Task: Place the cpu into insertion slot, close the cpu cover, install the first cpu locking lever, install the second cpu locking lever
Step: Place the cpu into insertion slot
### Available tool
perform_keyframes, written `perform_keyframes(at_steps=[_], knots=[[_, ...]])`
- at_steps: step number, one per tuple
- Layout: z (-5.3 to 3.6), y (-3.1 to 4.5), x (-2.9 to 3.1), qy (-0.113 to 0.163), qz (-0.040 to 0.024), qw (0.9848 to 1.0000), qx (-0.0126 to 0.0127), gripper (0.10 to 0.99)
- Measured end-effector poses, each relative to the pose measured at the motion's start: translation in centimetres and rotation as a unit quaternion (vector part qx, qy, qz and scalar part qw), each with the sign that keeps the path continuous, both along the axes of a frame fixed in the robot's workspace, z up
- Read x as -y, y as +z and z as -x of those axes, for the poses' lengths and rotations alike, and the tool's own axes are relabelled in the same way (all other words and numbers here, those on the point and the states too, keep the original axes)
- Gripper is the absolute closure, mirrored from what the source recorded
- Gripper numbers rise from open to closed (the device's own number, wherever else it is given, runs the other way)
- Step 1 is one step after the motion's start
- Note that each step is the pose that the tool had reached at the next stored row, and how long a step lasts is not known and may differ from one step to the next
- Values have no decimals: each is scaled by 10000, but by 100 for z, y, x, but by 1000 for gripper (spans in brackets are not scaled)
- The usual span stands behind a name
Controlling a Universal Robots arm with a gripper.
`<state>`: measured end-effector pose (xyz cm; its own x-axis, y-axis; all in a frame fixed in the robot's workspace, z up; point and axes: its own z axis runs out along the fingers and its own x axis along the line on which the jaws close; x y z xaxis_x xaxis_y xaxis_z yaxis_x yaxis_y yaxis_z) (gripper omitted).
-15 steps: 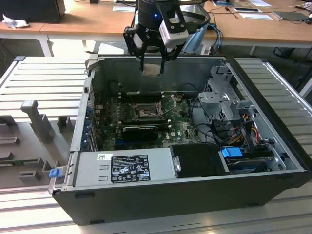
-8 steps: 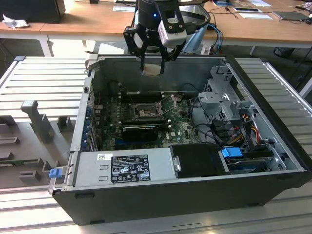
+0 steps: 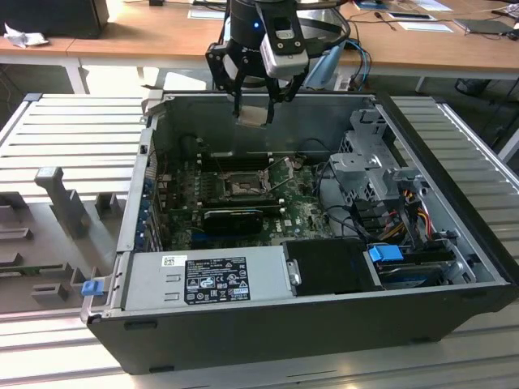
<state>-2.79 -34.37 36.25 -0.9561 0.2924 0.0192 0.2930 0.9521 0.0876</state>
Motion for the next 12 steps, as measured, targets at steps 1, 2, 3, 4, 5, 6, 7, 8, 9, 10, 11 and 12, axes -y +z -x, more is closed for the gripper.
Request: perform_keyframes(at_steps=[1,2,3,4,5,6,7,8,9,10,11,12], knots=[[0,0,0,-34,0,10000,0,553],[0,0,0,-59,0,10000,0,553],[0,0,0,-92,0,10000,0,553],[0,0,0,-119,0,9999,0,553],[0,0,0,-140,0,9999,0,553],[1,0,0,-160,0,9999,0,553],[1,0,0,-188,0,9998,0,553],[1,0,0,-210,0,9998,0,553],[0,0,0,-230,0,9997,0,553],[1,0,0,-245,0,9997,0,553],[0,0,0,-267,0,9996,0,553],[0,0,0,-285,0,9996,0,553]])
